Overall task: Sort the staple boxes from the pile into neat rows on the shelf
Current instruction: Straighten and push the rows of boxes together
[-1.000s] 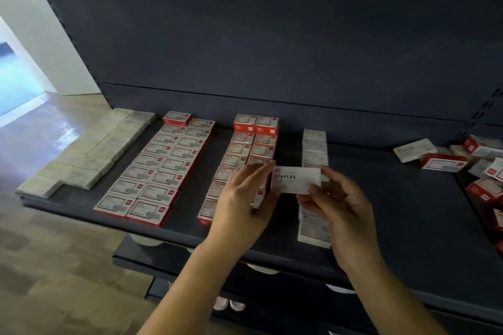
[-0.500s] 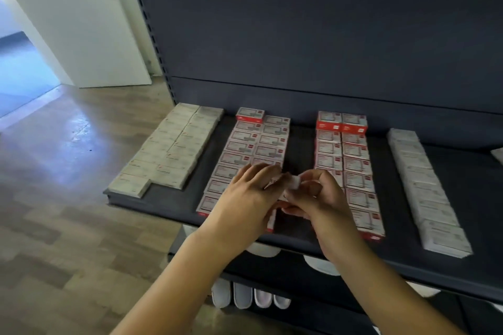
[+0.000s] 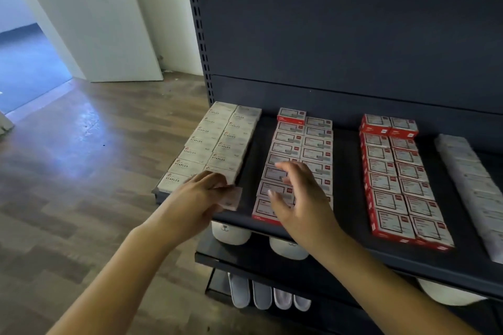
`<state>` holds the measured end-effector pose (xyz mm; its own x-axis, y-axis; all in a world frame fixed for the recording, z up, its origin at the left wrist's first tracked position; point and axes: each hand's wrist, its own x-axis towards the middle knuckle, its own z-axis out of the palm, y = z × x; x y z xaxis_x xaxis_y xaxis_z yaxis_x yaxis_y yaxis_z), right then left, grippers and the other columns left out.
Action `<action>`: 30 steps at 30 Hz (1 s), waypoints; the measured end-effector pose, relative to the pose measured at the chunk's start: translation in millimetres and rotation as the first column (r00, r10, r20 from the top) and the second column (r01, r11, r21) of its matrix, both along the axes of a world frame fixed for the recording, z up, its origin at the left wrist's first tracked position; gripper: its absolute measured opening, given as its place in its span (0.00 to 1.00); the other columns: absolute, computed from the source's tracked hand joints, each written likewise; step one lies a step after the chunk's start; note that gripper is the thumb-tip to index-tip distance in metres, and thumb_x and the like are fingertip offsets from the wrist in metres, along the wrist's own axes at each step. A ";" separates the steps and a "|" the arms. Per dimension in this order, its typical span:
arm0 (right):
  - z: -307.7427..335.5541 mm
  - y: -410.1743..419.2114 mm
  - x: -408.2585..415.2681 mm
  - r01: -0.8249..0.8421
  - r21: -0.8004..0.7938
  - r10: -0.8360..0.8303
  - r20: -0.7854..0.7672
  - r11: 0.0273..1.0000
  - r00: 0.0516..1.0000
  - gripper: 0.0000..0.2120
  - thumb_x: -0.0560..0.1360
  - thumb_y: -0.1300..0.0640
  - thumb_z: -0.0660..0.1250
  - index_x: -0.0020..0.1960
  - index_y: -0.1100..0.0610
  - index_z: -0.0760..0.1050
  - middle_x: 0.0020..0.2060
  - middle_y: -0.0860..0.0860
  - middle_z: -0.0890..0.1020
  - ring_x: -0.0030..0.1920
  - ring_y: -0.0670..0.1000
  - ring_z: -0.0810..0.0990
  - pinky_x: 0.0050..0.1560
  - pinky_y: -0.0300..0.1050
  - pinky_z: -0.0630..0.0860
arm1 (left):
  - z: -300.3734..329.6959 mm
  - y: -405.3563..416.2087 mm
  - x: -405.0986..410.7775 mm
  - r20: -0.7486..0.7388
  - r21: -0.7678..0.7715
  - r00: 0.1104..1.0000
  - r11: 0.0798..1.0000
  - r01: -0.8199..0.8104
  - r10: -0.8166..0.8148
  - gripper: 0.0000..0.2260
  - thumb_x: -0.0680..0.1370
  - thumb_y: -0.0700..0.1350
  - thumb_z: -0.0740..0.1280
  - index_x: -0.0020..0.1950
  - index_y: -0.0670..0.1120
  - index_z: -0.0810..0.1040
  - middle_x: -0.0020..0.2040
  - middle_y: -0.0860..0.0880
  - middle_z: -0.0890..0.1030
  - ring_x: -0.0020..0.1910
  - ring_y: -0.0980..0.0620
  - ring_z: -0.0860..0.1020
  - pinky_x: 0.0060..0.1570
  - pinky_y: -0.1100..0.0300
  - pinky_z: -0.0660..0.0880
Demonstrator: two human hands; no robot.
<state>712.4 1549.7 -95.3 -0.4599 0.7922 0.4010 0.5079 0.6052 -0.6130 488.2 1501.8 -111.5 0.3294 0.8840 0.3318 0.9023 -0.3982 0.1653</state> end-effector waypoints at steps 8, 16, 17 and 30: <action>-13.4 3.0 -18.1 0.006 0.250 -0.051 0.171 0.968 0.984 0.15 0.67 0.61 0.68 0.54 0.59 0.74 0.47 0.54 0.75 0.44 0.53 0.77 0.38 0.46 0.77 | -19.7 1.5 -16.8 0.030 -0.042 0.999 0.998 -0.044 0.045 0.16 0.65 0.31 0.66 0.46 0.48 0.80 0.47 0.51 0.79 0.46 0.48 0.76 0.43 0.54 0.77; -16.4 7.6 -20.0 -0.019 0.196 -0.012 0.153 0.980 0.988 0.14 0.69 0.59 0.64 0.54 0.60 0.75 0.49 0.53 0.76 0.48 0.53 0.77 0.43 0.46 0.78 | -25.8 -2.2 -18.5 0.121 0.026 0.983 0.990 -0.139 0.135 0.12 0.73 0.43 0.59 0.45 0.48 0.82 0.54 0.48 0.78 0.53 0.47 0.74 0.44 0.50 0.77; -17.6 7.9 -20.3 -0.021 0.195 -0.008 0.149 0.981 0.989 0.14 0.69 0.59 0.65 0.54 0.59 0.75 0.49 0.53 0.76 0.48 0.52 0.77 0.43 0.46 0.78 | -26.7 -2.3 -19.2 0.139 0.023 0.983 0.992 -0.125 0.120 0.12 0.73 0.44 0.57 0.45 0.49 0.81 0.53 0.51 0.76 0.52 0.48 0.73 0.43 0.51 0.78; -31.3 9.1 2.8 -0.041 0.098 0.035 0.066 0.994 0.997 0.13 0.72 0.53 0.58 0.51 0.57 0.76 0.48 0.50 0.77 0.52 0.45 0.70 0.51 0.39 0.69 | 1.5 -3.7 27.6 -0.091 -0.236 0.961 0.932 -0.275 0.261 0.17 0.76 0.42 0.62 0.64 0.51 0.76 0.71 0.52 0.67 0.73 0.44 0.61 0.68 0.40 0.63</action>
